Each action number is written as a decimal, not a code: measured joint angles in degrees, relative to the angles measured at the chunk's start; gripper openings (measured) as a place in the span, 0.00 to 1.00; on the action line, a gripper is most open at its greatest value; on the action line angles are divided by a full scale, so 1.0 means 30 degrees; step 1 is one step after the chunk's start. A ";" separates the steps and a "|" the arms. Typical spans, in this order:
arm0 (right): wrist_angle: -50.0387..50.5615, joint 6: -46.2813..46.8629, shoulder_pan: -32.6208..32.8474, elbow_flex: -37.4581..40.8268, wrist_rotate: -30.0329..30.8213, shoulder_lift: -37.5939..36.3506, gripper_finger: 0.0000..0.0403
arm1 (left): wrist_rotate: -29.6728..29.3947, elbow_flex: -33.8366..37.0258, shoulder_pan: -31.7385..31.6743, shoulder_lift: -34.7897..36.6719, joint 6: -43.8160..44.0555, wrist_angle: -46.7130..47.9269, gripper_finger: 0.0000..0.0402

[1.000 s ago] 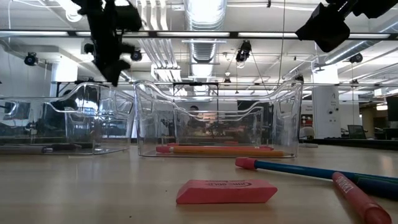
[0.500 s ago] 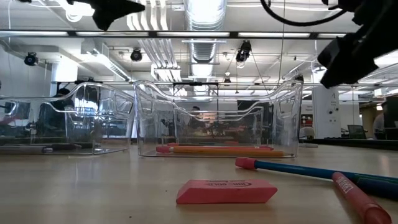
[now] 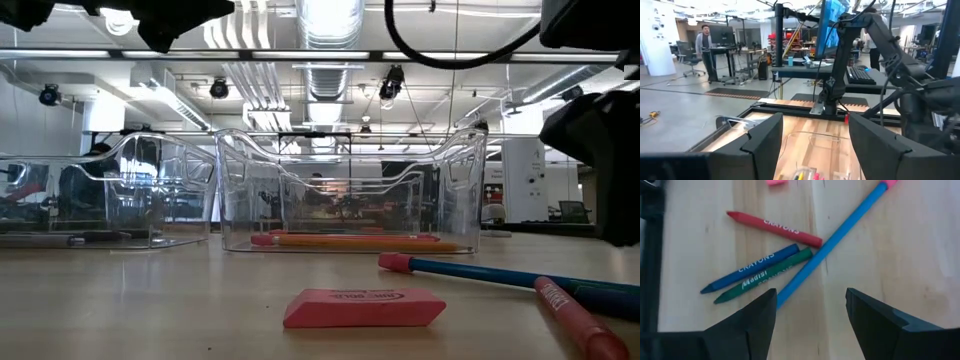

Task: Sort crayons/erasers/pens/pencils in bins
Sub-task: Put the blue pencil into the bottom right transparent bin, then put the orange eraser into the top right transparent bin

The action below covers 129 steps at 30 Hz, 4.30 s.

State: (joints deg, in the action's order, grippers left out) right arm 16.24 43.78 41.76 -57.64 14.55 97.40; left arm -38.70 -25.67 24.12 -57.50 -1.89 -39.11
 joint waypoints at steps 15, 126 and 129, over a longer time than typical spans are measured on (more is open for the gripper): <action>0.4997 0.2644 0.0209 -0.3161 0.0087 0.3045 0.53 | 0.0007 -0.0147 0.0007 -0.0364 0.0013 0.0042 0.53; 0.0273 -0.8936 -0.0255 0.0065 0.9377 -0.7444 0.47 | 0.8684 -0.4576 0.9881 -0.9265 2.1498 2.1269 0.53; 0.0264 -0.8798 -0.0255 0.0113 0.9377 -0.7438 0.47 | 0.8546 -0.4267 0.9972 -0.9230 2.1515 2.0723 0.53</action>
State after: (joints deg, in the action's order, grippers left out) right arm 17.03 17.39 40.99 -57.31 42.68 75.09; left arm -13.06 -38.47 54.03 -85.19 62.65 23.06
